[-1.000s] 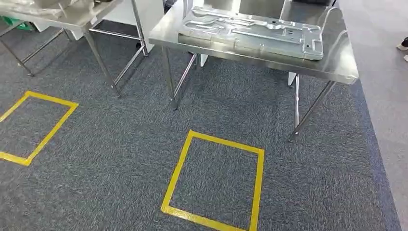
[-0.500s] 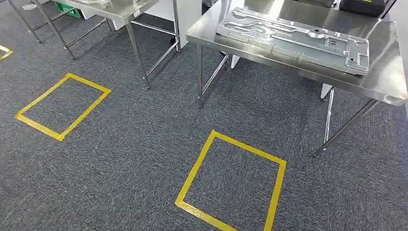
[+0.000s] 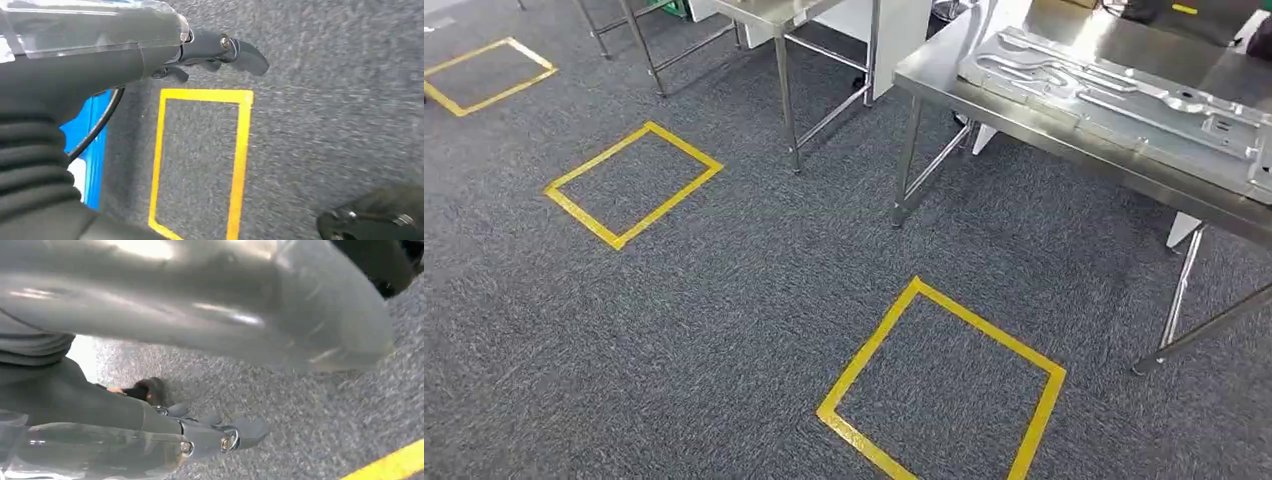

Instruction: Take the parts from the cabinet and place them on the table.

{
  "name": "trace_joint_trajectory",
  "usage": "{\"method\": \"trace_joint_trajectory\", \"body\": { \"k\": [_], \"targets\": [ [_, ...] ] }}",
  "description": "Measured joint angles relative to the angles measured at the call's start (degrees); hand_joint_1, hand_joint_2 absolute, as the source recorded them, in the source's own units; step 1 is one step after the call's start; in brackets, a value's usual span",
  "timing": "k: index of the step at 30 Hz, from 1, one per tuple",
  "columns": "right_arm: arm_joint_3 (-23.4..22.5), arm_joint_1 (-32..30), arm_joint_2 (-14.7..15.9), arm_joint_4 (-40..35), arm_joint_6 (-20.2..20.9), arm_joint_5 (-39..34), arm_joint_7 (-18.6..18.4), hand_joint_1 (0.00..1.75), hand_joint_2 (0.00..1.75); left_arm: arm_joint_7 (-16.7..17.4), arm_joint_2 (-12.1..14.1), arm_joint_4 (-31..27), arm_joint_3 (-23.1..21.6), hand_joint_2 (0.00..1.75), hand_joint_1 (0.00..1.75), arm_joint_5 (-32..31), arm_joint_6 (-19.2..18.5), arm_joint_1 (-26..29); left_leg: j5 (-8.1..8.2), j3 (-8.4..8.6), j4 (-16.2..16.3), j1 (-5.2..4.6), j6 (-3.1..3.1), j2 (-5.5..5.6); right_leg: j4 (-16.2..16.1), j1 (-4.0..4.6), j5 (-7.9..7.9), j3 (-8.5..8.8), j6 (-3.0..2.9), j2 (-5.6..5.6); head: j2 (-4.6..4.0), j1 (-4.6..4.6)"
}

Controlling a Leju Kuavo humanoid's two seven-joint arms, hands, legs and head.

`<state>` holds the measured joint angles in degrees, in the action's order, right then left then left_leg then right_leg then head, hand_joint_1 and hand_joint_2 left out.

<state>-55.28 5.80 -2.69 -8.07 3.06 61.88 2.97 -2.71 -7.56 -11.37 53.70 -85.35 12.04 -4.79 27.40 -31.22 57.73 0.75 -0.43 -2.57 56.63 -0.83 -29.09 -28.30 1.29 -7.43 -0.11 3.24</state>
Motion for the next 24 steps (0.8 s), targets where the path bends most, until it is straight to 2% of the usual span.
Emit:
{"method": "trace_joint_trajectory", "body": {
  "k": [1, 2, 3, 4, 5, 6, 7, 8, 9, 10, 11, 12, 13, 14, 16, 17, 21, 22, 23, 24],
  "targets": [
    [-0.02, 0.21, 0.00, 0.00, -0.22, -0.04, -0.43, 0.00, 0.00, -0.46, 0.17, 0.00, 0.00, 0.00, 0.00, 0.11, 0.11, 0.23, -0.20, -0.12, -0.20, -0.08, 0.49, 0.61, -0.15, -0.09, 0.08, 0.15, 0.37, -0.58, 0.00, 0.00],
    [-0.02, 0.15, -0.04, 0.02, -0.37, -0.04, -0.61, 0.00, 0.00, -1.04, 0.22, 0.00, 0.00, 0.00, 0.00, 0.33, 0.28, 0.30, -0.70, 0.25, -0.64, 0.35, 1.08, 1.22, 0.12, -0.50, -0.36, 0.16, 0.94, 0.77, 0.00, 0.00],
    [-0.02, 0.07, -0.32, 0.02, -0.46, -0.02, -0.61, 0.00, 0.00, -1.57, 0.28, 0.00, 0.00, 0.00, 0.00, 0.39, 0.46, 0.31, -0.84, 0.10, -0.69, 0.33, 1.31, 1.75, 1.51, -0.58, -1.79, -0.37, 1.08, 3.85, 0.00, 0.00],
    [-0.02, -0.08, -0.57, 0.02, -0.61, 0.00, -0.54, 0.00, 0.00, -2.30, 0.26, 0.00, 0.00, 0.00, 0.00, 0.46, 0.63, 0.11, -1.05, -0.15, -0.68, 0.32, 1.63, 2.26, 5.13, -0.60, -4.36, -2.08, 1.11, 5.83, 0.00, 0.00],
    [-0.04, -0.21, -0.66, 0.02, -0.85, 0.13, -0.41, 0.00, 0.00, -3.21, 0.09, 0.00, 0.00, 0.00, 0.00, 0.55, 0.92, -0.08, -1.14, -0.37, -0.67, 0.21, 1.78, 2.93, 10.54, -0.54, -7.08, -4.65, 1.15, 6.77, 0.00, 0.00],
    [-0.04, -0.31, -0.68, 0.02, -0.96, 0.18, -0.35, 0.00, 0.00, -3.69, -0.04, 0.00, 0.00, 0.00, 0.00, 0.59, 1.13, -0.15, -1.19, -0.52, -0.63, 0.12, 1.85, 3.67, 15.30, -0.48, -8.86, -7.01, 1.13, 7.03, 0.00, 0.00],
    [-0.04, -0.39, -0.74, 0.02, -1.00, 0.24, -0.33, 0.00, 0.00, -3.98, -0.20, 0.00, 0.00, 0.00, 0.00, 0.59, 1.20, -0.15, -1.22, -0.57, -0.61, -0.01, 1.89, 4.44, 18.48, -0.48, -9.28, -8.75, 1.03, 7.11, 0.00, 0.00],
    [-0.04, -0.45, -0.74, 0.02, -1.09, 0.24, -0.33, 0.00, 0.00, -4.11, -0.29, 0.00, 0.00, 0.00, 0.00, 0.59, 1.20, -0.15, -1.23, -0.52, -0.60, -0.08, 1.90, 5.10, 18.73, -0.48, -8.45, -9.11, 0.89, 7.16, 0.00, 0.00],
    [-0.04, -0.48, -0.74, 0.02, -1.27, 0.37, -0.33, 0.00, 0.00, -4.31, -0.33, 0.02, 0.00, 0.00, 0.00, 0.63, 1.20, -0.14, -1.23, -0.41, -0.59, -0.16, 1.89, 6.02, 16.09, -0.45, -5.94, -8.17, 0.58, 7.29, 0.00, 0.00],
    [-0.04, -0.47, -0.74, 0.00, -1.62, 0.53, -0.22, 0.00, 0.00, -4.63, -0.52, 0.00, 0.00, 0.00, 0.00, 0.70, 1.18, -0.16, -1.24, -0.27, -0.59, -0.23, 1.87, 6.77, 11.64, -0.40, -3.05, -6.35, 0.22, 7.63, 0.00, 0.00],
    [-0.04, -0.46, -0.74, -0.02, -2.03, 0.74, 0.05, 0.00, 0.00, -5.16, -0.77, 0.00, 0.00, 0.00, 0.00, 0.87, 1.16, -0.29, -1.28, -0.15, -0.59, -0.28, 1.80, 7.63, 5.75, -0.28, 0.13, -3.86, -0.32, 8.89, 0.00, 0.00],
    [-0.04, -0.52, -0.74, -0.07, -2.27, 0.79, 0.24, 0.00, 0.00, -5.40, -1.05, 0.02, 0.00, 0.00, 0.00, 0.98, 1.14, -0.47, -1.34, -0.31, -0.61, -0.12, 1.70, 8.25, 1.70, -0.18, 1.49, -2.40, -0.91, 11.72, 0.00, 0.00],
    [-0.04, -0.55, -0.77, -0.18, -2.49, 0.79, 0.51, 0.00, 0.00, -5.55, -1.47, 0.04, 0.00, 0.00, 0.00, 1.12, 1.05, -0.78, -1.30, -0.56, -0.26, -0.58, 1.21, 8.82, 0.48, -0.34, 0.95, -2.07, -1.29, 12.93, 0.00, 0.00],
    [-0.07, -0.37, -0.85, -0.24, -2.53, 0.83, 1.03, 0.00, 0.00, -5.83, -1.70, 0.04, 0.00, 0.00, 0.00, 1.44, 1.20, -1.02, -1.52, -0.95, -0.39, -0.10, 0.76, 9.44, 0.69, -0.02, 0.98, -2.12, -1.17, 12.01, 0.00, 0.00],
    [-0.04, -0.02, -0.85, -0.46, -2.56, 1.29, 2.16, 0.00, 0.00, -5.88, -2.16, 0.04, 0.00, 0.00, 0.00, 1.99, 1.42, -0.98, -1.79, -1.18, -0.71, 0.25, -0.02, 10.65, 0.64, 0.27, 1.00, -2.12, -1.53, 11.21, 0.00, 0.00],
    [-0.02, 0.03, -0.85, -0.52, -2.60, 1.49, 2.47, 0.00, 0.00, -5.50, -2.19, 0.04, 0.04, 0.00, 0.00, 2.05, 1.42, -0.83, -1.74, -1.26, -0.72, -0.01, -0.42, 10.85, -0.27, -0.15, 1.41, -1.77, -1.78, 10.49, 0.00, 0.00],
    [0.00, 0.02, -0.85, -0.55, -2.62, 1.51, 2.51, 0.00, 0.00, -5.42, -2.19, 0.04, 0.04, 0.00, 0.00, 2.05, 1.42, -0.84, -1.71, -1.22, -0.63, -0.03, -0.40, 10.70, -0.35, -0.25, 1.46, -1.76, -1.80, 10.44, 0.00, 0.00],
    [0.00, 0.02, -0.85, -0.55, -2.62, 1.51, 2.54, 0.00, 0.00, -5.29, -2.21, 0.04, 0.04, 0.00, 0.00, 2.05, 1.42, -0.83, -1.62, -1.15, -0.36, -0.01, -0.30, 10.23, -0.56, -0.51, 1.60, -1.69, -1.89, 10.32, 0.00, 0.02],
    [0.00, -0.21, -0.85, -0.57, -2.86, 1.55, 2.84, 0.00, 0.00, -3.54, -2.30, 0.07, 0.04, 0.00, 0.00, 1.97, 0.98, -0.61, 2.02, -3.61, 4.77, -0.20, -0.48, 4.35, -1.06, -0.16, 1.62, -1.21, -2.42, 8.58, 0.00, 0.02],
    [0.00, -0.49, -0.83, -0.59, -3.08, 1.46, 2.84, 0.00, 0.00, -2.33, -2.34, 0.07, 0.04, 0.00, 0.00, 1.90, 0.55, -0.63, 4.31, -5.58, 8.87, -0.12, -0.66, 3.72, -1.02, -0.04, 1.56, -1.20, -2.50, 7.67, 0.00, 0.04]
  ]
}}
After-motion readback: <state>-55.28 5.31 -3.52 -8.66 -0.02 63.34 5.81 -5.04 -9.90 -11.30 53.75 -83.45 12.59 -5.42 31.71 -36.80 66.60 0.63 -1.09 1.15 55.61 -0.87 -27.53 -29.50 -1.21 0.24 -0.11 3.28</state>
